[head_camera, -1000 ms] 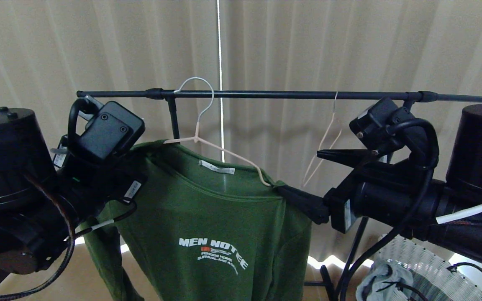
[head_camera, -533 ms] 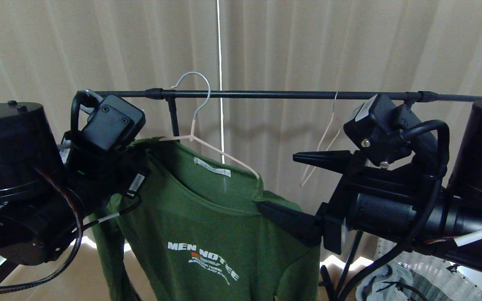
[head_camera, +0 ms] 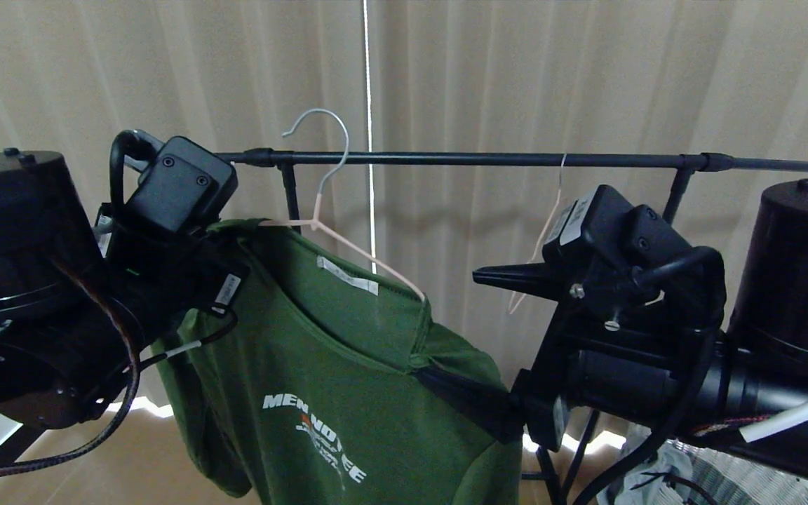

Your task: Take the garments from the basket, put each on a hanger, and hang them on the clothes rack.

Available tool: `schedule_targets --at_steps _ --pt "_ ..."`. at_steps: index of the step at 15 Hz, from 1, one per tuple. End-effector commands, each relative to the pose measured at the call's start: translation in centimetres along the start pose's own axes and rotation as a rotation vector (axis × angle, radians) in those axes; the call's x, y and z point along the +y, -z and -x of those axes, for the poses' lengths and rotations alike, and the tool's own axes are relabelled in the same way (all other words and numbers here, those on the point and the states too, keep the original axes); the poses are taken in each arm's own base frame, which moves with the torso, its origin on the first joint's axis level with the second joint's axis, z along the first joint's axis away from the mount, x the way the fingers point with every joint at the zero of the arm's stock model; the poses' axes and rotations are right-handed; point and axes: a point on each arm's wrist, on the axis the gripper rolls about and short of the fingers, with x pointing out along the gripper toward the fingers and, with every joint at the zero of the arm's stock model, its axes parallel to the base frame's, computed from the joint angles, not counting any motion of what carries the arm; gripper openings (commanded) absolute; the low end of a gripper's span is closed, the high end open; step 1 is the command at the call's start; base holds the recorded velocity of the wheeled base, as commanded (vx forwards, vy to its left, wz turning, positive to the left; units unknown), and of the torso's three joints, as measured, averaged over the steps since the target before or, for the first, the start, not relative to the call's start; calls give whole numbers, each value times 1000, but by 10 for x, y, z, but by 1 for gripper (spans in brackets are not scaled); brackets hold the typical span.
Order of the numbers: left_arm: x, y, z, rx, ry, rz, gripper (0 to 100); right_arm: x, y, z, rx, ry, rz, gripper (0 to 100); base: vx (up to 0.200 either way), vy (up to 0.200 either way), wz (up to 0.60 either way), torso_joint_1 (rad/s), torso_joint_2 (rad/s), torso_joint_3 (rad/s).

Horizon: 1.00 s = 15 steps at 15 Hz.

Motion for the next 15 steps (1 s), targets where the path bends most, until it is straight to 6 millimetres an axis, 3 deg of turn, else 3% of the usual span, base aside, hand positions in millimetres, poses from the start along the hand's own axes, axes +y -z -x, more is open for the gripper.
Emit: schedule_targets --at_steps 1,4,7,15 --pt "3 -3 -3 -1 -22 29 0 1 2 1 20 -1 5 100 0 0 0 0 0 0" --pt "13 1 -6 16 -60 41 0 -1 2 11 34 2 4 100 0 0 0 0 0 0" --pt "10 0 -4 2 -48 77 0 -3 1 9 32 15 2 100 0 0 0 0 0 0" --pt "-10 1 8 -52 26 82 0 -21 -15 -34 33 209 9 100 0 0 0 0 0 0"
